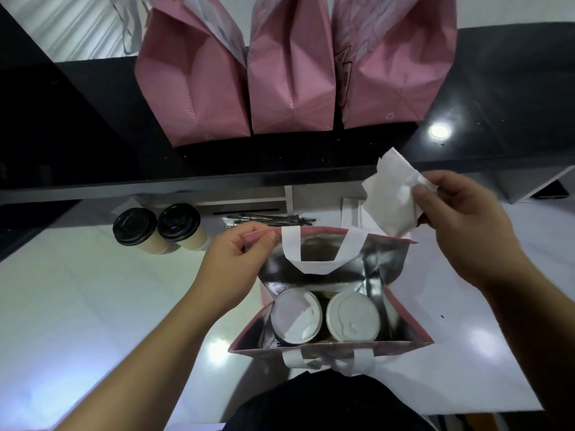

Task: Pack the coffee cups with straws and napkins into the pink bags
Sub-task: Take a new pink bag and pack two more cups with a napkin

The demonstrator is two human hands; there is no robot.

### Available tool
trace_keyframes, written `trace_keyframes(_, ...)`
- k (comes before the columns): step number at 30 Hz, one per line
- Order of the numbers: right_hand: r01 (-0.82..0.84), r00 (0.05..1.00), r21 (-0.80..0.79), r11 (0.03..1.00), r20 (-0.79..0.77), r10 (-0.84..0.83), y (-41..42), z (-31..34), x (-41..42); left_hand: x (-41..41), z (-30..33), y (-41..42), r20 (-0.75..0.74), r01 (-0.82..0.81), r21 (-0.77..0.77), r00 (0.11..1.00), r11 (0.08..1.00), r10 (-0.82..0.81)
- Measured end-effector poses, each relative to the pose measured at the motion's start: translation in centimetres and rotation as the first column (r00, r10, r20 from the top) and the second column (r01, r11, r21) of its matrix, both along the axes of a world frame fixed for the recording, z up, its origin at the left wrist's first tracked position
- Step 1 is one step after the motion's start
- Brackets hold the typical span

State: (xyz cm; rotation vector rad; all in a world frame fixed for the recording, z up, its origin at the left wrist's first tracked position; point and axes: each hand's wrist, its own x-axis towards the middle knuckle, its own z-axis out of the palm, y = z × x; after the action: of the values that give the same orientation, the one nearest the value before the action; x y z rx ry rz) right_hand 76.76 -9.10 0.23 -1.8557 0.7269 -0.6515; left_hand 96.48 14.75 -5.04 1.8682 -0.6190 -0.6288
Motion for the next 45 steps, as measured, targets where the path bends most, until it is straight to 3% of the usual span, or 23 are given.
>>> trace_keyframes(2,-0.070,0.997,-0.196,0.978,0.004,0.072,1.6,3.0,-1.6,0.0,-0.2,-0.2,0.006,-0.020,0.005,1.000,1.000,0.020)
trace_keyframes(5,-0.277,0.957,-0.444,0.852,-0.208,0.203,3.5,6.0,-2.9,0.2,-0.2,-0.5,0.021,-0.021,0.023,1.000,1.000,0.021)
trace_keyframes(7,-0.470,0.862,-0.384,0.795,-0.393,0.320,4.5,6.5,-2.8,0.3,-0.2,-0.7,0.014,-0.027,0.018,1.000,0.999,0.027)
trace_keyframes(9,-0.658,0.693,-0.307,0.687,-0.603,0.394,5.6,5.8,-1.9,0.4,-0.2,-0.8,0.015,-0.046,0.018,0.999,0.999,0.045)
trace_keyframes(12,-0.791,0.495,-0.267,0.550,-0.808,0.320,7.4,3.3,-0.2,0.3,-0.1,-1.0,0.010,-0.042,0.010,0.999,0.999,0.042)
trace_keyframes(14,-0.820,0.470,-0.284,0.496,-0.830,0.302,8.5,1.5,0.7,0.3,0.0,-1.1,0.007,-0.032,0.002,0.999,1.000,0.031)
trace_keyframes(16,-0.818,0.507,-0.351,0.455,-0.814,0.284,9.2,0.2,1.2,0.3,0.1,-1.1,0.003,-0.024,-0.006,1.000,1.000,0.024)
trace_keyframes(18,-0.786,0.563,-0.412,0.460,-0.784,0.261,9.4,-0.7,1.7,0.2,0.3,-1.1,-0.002,-0.019,-0.021,1.000,1.000,0.019)
trace_keyframes(20,-0.791,0.562,-0.409,0.454,-0.780,0.275,9.6,-1.5,1.8,0.2,0.5,-1.1,0.001,-0.018,-0.024,1.000,1.000,0.018)
trace_keyframes(24,-0.928,0.306,-0.223,0.298,-0.913,0.270,10.5,-3.6,1.3,0.0,0.5,-1.0,-0.010,-0.029,-0.010,1.000,1.000,0.029)
trace_keyframes(27,-0.936,0.202,-0.091,0.340,-0.930,0.307,10.3,-3.3,1.5,-0.1,0.7,-0.8,-0.016,-0.040,-0.001,0.999,0.999,0.040)
trace_keyframes(29,-0.916,0.229,-0.061,0.396,-0.891,0.392,10.2,-2.1,1.6,-0.2,0.9,-0.6,-0.026,-0.041,-0.013,0.999,0.999,0.041)
trace_keyframes(31,-0.883,0.316,-0.087,0.460,-0.835,0.449,10.0,-1.1,1.2,-0.2,1.1,-0.3,-0.012,-0.026,-0.022,1.000,0.999,0.026)
trace_keyframes(36,-0.725,0.606,-0.252,0.642,-0.676,0.419,8.8,1.4,-2.6,-0.5,1.2,0.6,0.044,-0.007,-0.089,0.999,0.996,0.011)
trace_keyframes(39,-0.495,0.819,-0.363,0.790,-0.498,0.284,7.7,1.5,-6.7,-1.1,1.3,0.8,0.163,0.009,-0.087,0.987,0.996,0.005)
trace_keyframes(42,-0.377,0.861,-0.296,0.878,-0.461,0.214,7.0,-0.2,-9.9,-1.5,1.5,1.1,0.218,0.077,-0.044,0.974,0.996,-0.066)
trace_keyframes(45,-0.403,0.829,-0.185,0.896,-0.488,0.272,7.2,-1.9,-10.9,-1.9,1.6,1.7,0.137,0.153,-0.018,0.979,0.988,-0.149)
